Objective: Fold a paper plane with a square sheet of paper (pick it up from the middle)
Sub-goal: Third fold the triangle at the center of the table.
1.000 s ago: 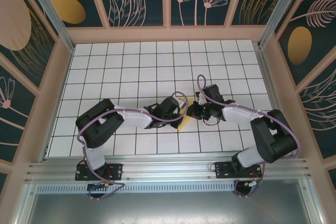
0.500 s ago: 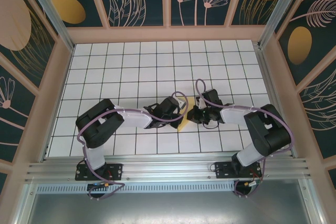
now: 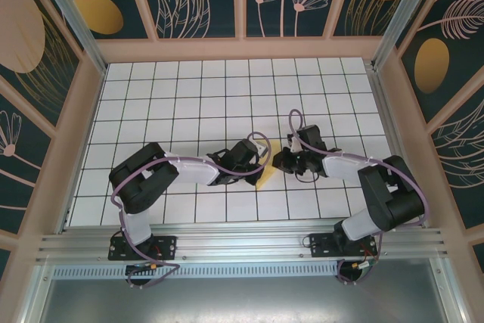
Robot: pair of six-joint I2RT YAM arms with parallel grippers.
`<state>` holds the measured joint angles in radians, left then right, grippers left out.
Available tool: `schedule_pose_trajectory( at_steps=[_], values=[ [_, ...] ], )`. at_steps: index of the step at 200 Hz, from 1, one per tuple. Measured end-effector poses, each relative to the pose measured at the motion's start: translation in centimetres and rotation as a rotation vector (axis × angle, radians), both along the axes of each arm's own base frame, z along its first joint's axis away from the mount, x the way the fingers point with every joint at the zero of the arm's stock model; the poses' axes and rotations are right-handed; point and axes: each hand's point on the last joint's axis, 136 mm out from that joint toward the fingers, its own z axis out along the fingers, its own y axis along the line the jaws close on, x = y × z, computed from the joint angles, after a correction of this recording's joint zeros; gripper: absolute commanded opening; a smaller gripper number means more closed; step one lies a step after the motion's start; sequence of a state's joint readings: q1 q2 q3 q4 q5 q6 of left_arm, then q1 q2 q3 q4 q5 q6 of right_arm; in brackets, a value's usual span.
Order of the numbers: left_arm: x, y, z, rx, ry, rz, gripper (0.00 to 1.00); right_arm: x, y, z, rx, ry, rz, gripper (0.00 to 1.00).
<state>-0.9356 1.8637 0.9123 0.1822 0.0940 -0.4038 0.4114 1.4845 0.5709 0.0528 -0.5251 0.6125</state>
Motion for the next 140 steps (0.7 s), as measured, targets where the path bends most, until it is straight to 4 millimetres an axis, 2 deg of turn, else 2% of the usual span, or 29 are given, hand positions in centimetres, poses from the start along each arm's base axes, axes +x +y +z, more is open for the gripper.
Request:
schedule_pose_trajectory(
  at_steps=[37, 79, 117, 140],
  values=[
    [0.0, 0.0, 0.0, 0.000, 0.000, 0.000, 0.02, 0.1, -0.1, -0.3, 0.014, 0.011, 0.001, 0.09],
    [0.0, 0.0, 0.0, 0.000, 0.000, 0.000, 0.02, -0.4, -0.7, -2.3, -0.019, 0.060, -0.012, 0.08],
    [0.0, 0.0, 0.0, 0.000, 0.000, 0.000, 0.01, -0.3, -0.7, -2.2, -0.008, 0.060, -0.012, 0.09],
    [0.0, 0.0, 0.0, 0.000, 0.001, -0.001, 0.01, 0.2, -1.3, -1.1, 0.008, 0.034, -0.034, 0.09]
  ],
)
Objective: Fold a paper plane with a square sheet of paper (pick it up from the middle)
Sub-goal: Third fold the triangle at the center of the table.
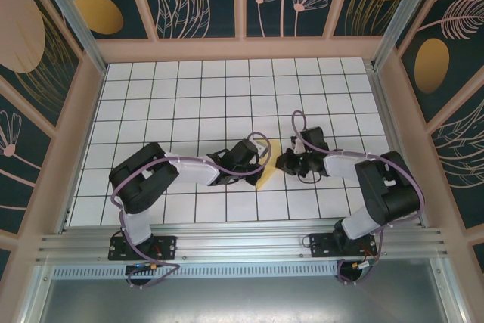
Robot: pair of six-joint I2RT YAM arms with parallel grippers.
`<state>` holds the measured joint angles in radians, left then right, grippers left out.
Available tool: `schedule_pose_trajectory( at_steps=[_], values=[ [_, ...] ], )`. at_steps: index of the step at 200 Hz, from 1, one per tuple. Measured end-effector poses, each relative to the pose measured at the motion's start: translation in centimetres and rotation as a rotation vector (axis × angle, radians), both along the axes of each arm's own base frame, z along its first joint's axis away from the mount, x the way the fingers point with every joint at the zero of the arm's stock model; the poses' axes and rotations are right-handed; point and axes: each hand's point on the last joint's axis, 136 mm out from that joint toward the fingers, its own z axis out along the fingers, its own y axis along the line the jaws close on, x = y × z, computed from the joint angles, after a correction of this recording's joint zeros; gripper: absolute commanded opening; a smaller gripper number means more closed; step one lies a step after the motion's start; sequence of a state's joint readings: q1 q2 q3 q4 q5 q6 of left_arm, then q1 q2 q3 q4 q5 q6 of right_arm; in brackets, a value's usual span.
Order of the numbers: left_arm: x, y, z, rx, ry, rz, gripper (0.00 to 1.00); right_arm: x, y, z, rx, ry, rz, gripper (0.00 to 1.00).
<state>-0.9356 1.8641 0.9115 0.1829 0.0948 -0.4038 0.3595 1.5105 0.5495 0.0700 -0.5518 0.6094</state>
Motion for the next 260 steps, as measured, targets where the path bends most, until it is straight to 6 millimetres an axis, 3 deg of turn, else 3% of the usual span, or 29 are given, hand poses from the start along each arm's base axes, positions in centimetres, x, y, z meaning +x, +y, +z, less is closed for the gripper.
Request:
schedule_pose_trajectory(
  at_steps=[35, 128, 153, 183, 223, 260],
  values=[
    [0.0, 0.0, 0.0, 0.000, 0.000, 0.000, 0.01, 1.0, -0.7, 1.6, 0.030, -0.043, -0.030, 0.09],
    [0.0, 0.0, 0.0, -0.001, 0.001, -0.002, 0.01, 0.4, -1.3, -1.3, -0.014, 0.035, -0.031, 0.08],
    [0.0, 0.0, 0.0, -0.001, 0.001, -0.002, 0.01, 0.4, -1.3, -1.3, -0.013, 0.030, -0.025, 0.08],
    [0.0, 0.0, 0.0, -0.001, 0.001, -0.002, 0.01, 0.3, -1.6, -0.8, -0.025, 0.024, -0.033, 0.08],
    [0.0, 0.0, 0.0, -0.001, 0.001, -0.002, 0.00, 0.7, -1.0, 2.0, 0.018, -0.050, -0.034, 0.08],
    [0.0, 0.0, 0.0, -0.001, 0.001, -0.002, 0.00, 0.0, 0.6, 1.6, 0.038, -0.031, -0.005, 0.08]
  ],
)
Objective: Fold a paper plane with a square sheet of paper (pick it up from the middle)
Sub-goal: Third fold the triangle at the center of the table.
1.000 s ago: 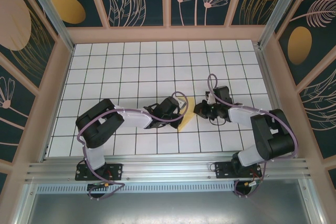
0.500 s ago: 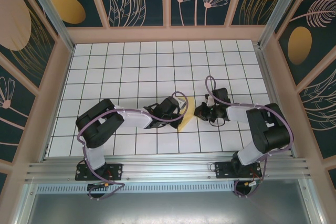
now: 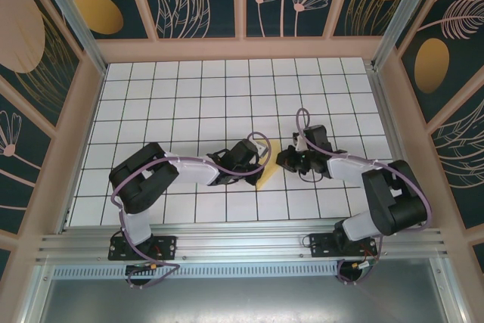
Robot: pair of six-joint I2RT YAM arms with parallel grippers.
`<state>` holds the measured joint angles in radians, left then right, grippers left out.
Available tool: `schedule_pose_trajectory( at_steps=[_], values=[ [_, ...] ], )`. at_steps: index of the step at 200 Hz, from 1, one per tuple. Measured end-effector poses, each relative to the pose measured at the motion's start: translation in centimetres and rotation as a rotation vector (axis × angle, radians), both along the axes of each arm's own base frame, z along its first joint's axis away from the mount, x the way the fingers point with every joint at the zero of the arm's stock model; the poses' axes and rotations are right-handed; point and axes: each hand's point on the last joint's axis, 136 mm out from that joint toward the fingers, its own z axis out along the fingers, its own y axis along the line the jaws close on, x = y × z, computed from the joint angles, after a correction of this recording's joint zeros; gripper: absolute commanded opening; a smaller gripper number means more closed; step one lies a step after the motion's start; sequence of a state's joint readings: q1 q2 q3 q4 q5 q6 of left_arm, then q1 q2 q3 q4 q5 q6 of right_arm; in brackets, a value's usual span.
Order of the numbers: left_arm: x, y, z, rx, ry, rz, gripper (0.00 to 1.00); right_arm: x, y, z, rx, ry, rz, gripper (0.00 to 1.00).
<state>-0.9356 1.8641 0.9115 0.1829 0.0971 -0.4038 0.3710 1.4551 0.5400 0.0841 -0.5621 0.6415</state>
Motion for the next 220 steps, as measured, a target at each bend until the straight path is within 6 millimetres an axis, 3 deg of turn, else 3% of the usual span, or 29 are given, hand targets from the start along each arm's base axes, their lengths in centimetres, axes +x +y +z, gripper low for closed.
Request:
schedule_pose_trajectory(
  at_steps=[80, 128, 173, 220],
  values=[
    [0.0, 0.0, 0.0, 0.001, 0.001, 0.000, 0.00, -1.0, 0.5, -2.8, -0.014, 0.067, 0.011, 0.08],
    [0.0, 0.0, -0.1, 0.001, 0.001, 0.000, 0.00, -0.9, 0.6, -2.4, -0.009, 0.053, 0.012, 0.09],
    [0.0, 0.0, -0.1, 0.001, 0.001, 0.000, 0.00, -1.5, 1.3, 0.2, 0.037, -0.015, 0.022, 0.09],
    [0.0, 0.0, -0.1, 0.002, 0.001, 0.000, 0.00, -3.3, 1.9, -1.2, 0.046, 0.041, 0.020, 0.09]
  ],
)
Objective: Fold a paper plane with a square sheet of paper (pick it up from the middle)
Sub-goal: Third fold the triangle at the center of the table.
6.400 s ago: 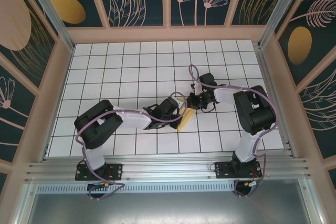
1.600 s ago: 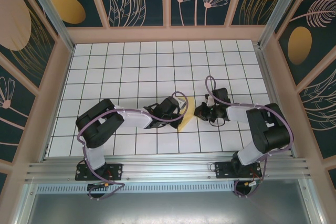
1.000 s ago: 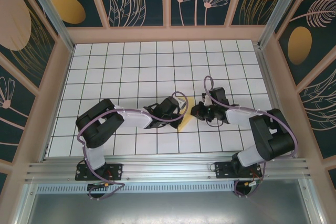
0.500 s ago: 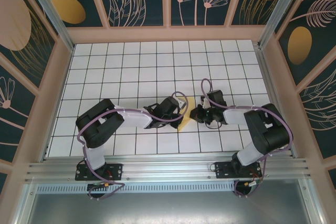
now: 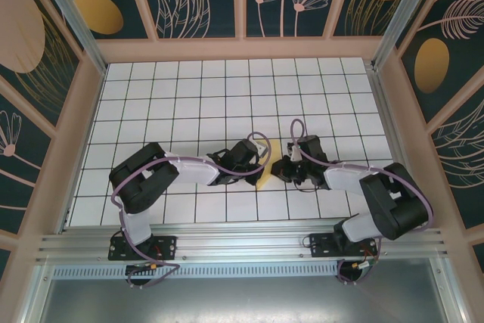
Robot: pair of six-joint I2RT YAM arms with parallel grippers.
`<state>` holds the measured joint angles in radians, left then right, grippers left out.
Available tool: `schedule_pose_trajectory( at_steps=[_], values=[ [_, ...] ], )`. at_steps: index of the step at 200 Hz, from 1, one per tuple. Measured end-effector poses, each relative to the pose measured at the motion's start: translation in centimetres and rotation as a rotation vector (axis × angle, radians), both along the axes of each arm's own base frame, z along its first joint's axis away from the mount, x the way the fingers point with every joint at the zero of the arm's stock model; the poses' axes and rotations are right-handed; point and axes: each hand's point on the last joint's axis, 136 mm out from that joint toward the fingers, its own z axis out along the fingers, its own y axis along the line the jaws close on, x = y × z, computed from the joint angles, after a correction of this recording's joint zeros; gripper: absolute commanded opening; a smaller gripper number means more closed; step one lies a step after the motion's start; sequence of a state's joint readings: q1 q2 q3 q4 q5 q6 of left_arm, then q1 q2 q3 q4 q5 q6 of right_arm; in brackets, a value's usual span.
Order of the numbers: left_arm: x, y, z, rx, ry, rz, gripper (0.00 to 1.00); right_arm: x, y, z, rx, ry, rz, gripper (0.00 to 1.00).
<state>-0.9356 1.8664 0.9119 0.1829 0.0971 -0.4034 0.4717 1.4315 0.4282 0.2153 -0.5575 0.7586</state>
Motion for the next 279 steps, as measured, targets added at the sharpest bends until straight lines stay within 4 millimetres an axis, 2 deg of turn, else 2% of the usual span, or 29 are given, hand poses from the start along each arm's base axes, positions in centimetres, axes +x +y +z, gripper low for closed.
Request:
schedule_pose_trajectory(
  at_steps=[63, 94, 132, 169, 204, 241, 279],
  values=[
    [0.0, 0.0, 0.0, -0.001, 0.000, 0.000, 0.00, -0.1, 0.0, -1.6, -0.033, 0.024, -0.010, 0.08],
    [0.0, 0.0, 0.0, -0.001, 0.000, 0.000, 0.00, -0.2, 0.1, -1.3, -0.035, 0.011, -0.006, 0.09],
    [0.0, 0.0, 0.0, 0.000, 0.000, 0.000, 0.00, -0.4, 0.8, 0.6, 0.005, -0.033, -0.004, 0.09],
    [0.0, 0.0, 0.0, 0.000, 0.000, 0.000, 0.00, -1.3, 1.2, -0.1, 0.010, -0.008, -0.005, 0.09],
    [0.0, 0.0, 0.0, -0.001, 0.000, 0.000, 0.00, -1.7, 1.2, -1.6, -0.011, 0.025, -0.008, 0.09],
    [0.0, 0.0, 0.0, -0.005, -0.002, 0.000, 0.00, -1.7, 1.4, -1.4, -0.010, 0.017, -0.008, 0.09],
    [0.0, -0.1, 0.0, -0.008, -0.005, 0.000, 0.00, -2.2, 2.0, -0.2, 0.014, -0.013, -0.001, 0.09]
  ],
)
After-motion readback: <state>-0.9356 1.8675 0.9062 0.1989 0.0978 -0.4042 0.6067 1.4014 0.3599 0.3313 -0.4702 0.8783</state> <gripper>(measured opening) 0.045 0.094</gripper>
